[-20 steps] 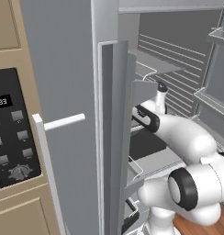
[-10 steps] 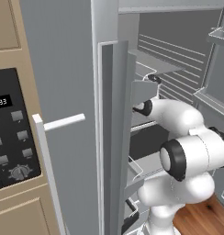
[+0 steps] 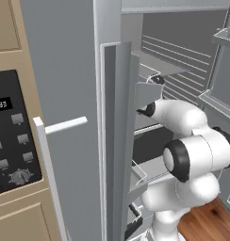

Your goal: Move the cup from next to the sink to the open cabinet. Then, move the bowl with the potato to the fridge to clear the area for faucet cleaning.

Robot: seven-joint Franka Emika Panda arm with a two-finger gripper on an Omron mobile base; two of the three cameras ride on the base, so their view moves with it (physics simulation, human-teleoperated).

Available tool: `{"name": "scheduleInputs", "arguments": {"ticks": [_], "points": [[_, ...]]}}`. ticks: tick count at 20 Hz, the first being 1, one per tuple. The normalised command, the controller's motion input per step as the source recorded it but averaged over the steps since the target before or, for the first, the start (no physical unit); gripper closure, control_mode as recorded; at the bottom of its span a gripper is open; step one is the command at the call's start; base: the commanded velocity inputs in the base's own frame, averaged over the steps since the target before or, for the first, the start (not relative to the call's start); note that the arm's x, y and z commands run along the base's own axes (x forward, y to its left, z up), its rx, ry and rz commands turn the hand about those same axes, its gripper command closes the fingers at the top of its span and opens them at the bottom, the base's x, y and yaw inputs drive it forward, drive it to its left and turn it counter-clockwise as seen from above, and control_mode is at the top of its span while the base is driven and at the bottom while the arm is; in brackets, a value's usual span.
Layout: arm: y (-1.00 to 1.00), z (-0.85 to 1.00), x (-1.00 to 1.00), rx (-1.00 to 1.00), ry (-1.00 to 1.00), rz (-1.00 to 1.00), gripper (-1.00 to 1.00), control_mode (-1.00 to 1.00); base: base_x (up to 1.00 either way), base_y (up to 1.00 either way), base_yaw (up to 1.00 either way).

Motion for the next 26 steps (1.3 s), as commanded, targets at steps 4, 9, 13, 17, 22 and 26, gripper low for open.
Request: {"name": "scheduleInputs", "arguments": {"ticks": [4,9,13,17,22,26], "points": [[-0.08,0.30,-0.62,0.01,-0.20,0.00,-1.00,-1.00,0.00,0.00,0.00],[-0.15,0.67,-0.82,0.05,-0.30,-0.01,-1.00,-1.00,0.00,0.00,0.00],[-0.05,0.76,-1.00,0.04,-0.34,-0.01,-1.00,-1.00,0.00,0.00,0.00],[0.00,0.68,-1.00,0.02,-0.27,0.00,-1.00,-1.00,0.00,0.00,0.00],[0.00,0.54,-1.00,0.00,-0.27,0.00,-1.00,-1.00,0.00,0.00,0.00],[0.00,0.08,-0.25,0.00,-0.05,0.00,-1.00,1.00,-0.75,0.00,-0.01]]}}
